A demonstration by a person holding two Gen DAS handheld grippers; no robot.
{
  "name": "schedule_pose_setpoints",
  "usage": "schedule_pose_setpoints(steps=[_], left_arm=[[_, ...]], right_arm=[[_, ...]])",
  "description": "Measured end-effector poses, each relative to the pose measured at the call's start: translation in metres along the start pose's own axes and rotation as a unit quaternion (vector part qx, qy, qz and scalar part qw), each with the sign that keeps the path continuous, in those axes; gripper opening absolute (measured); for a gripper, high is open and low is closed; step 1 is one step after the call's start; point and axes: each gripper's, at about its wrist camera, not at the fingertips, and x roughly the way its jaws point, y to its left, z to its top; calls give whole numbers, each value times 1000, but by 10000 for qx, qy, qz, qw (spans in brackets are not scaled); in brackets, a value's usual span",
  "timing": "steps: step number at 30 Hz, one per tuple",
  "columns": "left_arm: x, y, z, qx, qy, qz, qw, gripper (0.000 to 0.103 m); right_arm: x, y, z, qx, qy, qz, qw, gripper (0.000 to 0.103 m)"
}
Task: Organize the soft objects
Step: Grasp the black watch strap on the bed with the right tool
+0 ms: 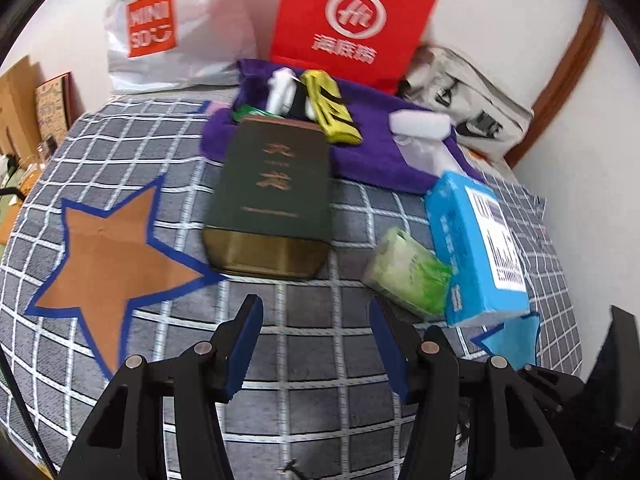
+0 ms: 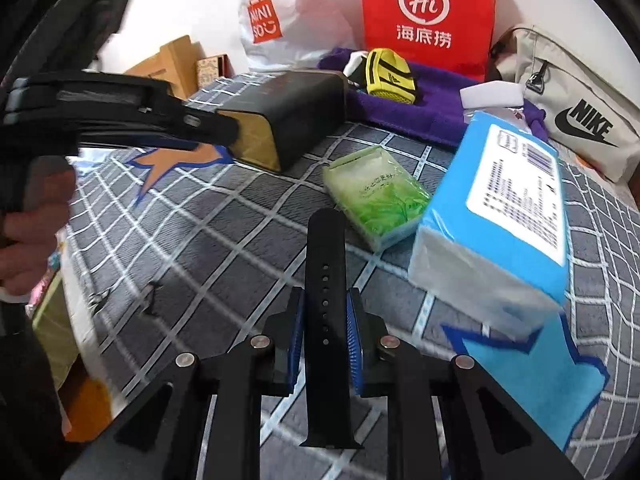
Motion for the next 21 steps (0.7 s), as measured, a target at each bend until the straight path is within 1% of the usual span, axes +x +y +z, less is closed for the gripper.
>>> schedule_pose_setpoints(steps=[2,4,8,9,10,12,15,17,21], left_arm=[[4,-9,-2,90,53,-30,9999,54],[10,-20,-4,207,90,-57,9997,57],[20,-42,-8,565,103,-101,9983,60],[22,-46,-9,655,101,-82,9978,65],[24,-50,-10,748,101,-25,9971,66],[30,-60,-12,1032,110,115,9945,67],[37,-69,-12,1288,137,99,9915,69],[43,-74,-11,1394,177,189,9899,71],[52,-79,-9,1466,243,132,9888,71]], right_arm=[[-7,-4,-6,64,-21,-8,10000,20],[-16,-11,-15,154,-24,-42,9999,20],[-33,-28,-31,302,-100,-160,9994,20],[-38,-34,-36,348,-123,-247,9990,20],[-40,-39,-38,379,-137,-291,9988,20],[-45,-50,-43,468,-164,-366,9981,20],[-51,-62,-48,579,-237,-447,9970,20],[-52,-71,-50,643,-279,-465,9965,20],[-52,-82,-52,767,-319,-474,9954,20]])
